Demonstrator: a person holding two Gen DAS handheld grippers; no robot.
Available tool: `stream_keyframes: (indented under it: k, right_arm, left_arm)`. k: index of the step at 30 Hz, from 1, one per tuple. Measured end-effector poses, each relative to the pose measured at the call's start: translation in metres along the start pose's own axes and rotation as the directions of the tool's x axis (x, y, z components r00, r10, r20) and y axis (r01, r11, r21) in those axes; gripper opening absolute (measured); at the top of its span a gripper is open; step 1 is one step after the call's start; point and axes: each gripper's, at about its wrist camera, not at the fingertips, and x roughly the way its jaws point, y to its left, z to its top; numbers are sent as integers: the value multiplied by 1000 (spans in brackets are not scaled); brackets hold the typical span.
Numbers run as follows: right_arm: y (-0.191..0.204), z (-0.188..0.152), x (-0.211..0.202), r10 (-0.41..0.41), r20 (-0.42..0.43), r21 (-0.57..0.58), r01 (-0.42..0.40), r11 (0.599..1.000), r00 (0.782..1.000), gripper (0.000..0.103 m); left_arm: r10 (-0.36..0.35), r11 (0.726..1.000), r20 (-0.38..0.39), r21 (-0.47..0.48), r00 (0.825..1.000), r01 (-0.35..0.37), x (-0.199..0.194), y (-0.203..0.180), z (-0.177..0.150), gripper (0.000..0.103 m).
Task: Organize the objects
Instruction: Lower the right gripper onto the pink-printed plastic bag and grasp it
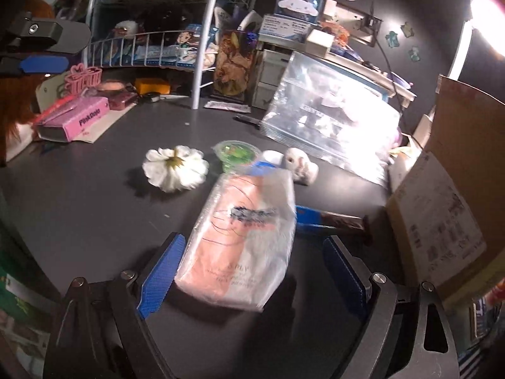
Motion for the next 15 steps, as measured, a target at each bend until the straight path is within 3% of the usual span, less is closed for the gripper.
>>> stream_keyframes:
  k: [2,5,9,11,15]
  right_arm:
    - [-2,-2,-2,-21,9,-12,21,1000,1000,77]
    - [-4,-3,3,18,-11,-7,-18,1000,1000,63]
    - [-6,-4,5,49,-22,4,-49,999,999,55]
    - [-7,-5,3,64,-12,8,-64,998,998,45]
    - [-9,-3,-1,93,-1,15,-93,996,996,40]
  left_arm:
    - [-3,1000,1,2,1000,3,0,-1,1,102]
    - [-4,1000,2,5,1000,4,0,-3,1,102]
    - [0,1000,1,5,1000,0,-2,-4,1,102]
    - [-4,1000,0,6,1000,4,-1,-3,1,102]
    - [-31,999,-8,7,999,31,0,-6,2,102]
